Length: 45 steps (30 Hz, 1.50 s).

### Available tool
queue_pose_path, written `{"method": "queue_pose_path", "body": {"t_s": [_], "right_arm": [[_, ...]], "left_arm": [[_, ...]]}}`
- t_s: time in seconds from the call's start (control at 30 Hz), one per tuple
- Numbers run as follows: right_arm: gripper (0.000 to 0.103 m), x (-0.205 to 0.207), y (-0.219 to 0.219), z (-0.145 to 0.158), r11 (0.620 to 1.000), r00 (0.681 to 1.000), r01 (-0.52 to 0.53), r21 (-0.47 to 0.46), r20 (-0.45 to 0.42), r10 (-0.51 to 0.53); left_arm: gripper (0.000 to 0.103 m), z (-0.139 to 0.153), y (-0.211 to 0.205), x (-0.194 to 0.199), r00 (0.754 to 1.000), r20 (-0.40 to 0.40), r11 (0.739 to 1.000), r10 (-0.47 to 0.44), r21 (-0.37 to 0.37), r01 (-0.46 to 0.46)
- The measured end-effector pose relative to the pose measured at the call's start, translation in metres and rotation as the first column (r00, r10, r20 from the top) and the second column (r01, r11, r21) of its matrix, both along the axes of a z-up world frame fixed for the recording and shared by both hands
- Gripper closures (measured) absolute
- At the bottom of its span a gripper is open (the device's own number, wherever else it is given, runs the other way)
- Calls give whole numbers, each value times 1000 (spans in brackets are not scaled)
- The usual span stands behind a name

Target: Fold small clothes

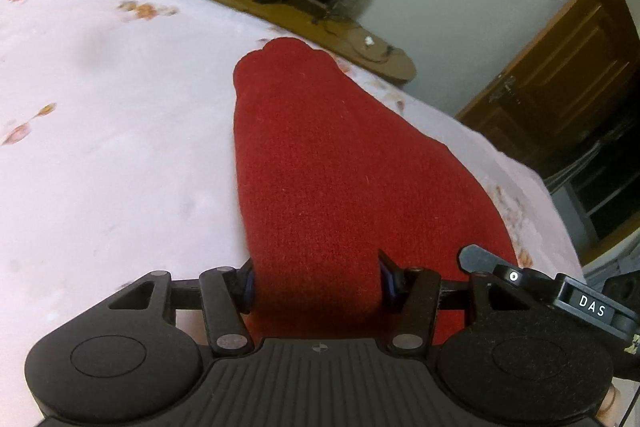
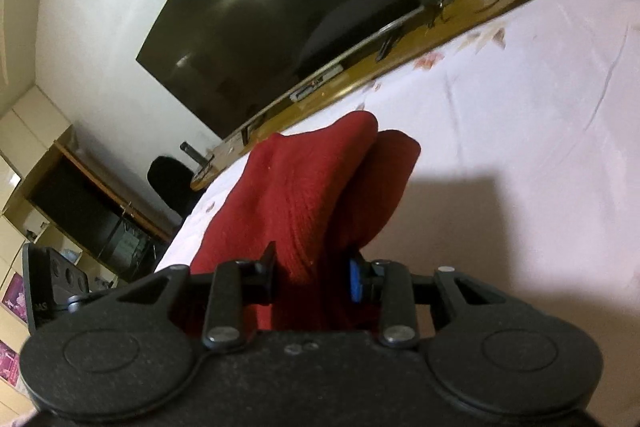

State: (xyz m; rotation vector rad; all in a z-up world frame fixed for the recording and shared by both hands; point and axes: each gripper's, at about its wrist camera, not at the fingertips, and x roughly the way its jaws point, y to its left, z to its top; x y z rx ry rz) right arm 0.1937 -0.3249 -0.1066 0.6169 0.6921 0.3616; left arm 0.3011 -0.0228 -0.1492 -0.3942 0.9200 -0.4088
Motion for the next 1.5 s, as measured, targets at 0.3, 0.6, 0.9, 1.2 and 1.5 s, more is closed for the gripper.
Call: {"method": "queue_pose_path", "body": {"t_s": [0.3, 0.6, 0.9, 1.2, 1.5], "right_arm": [[71, -16, 71, -26, 999, 998, 14, -53, -60, -17], [57, -15, 65, -55, 988, 980, 104, -116, -159, -122], [61, -66, 95, 4, 958, 996, 91, -272, 2, -94], [89, -81, 124, -39, 921, 994, 4, -389, -96, -45], [73, -87, 121, -29, 928, 995, 6, -372, -86, -41]], "left_arm": [[48, -39, 56, -14, 999, -42, 999, -4, 40, 6], [38, -41, 47, -31, 999, 37, 986, -13, 167, 7], [38, 6, 54, -84, 970, 216, 972, -108, 228, 57], [38, -36, 53, -91, 992, 95, 968, -79, 245, 53], [38, -23, 46, -102, 990, 125, 954, -57, 299, 17]]}}
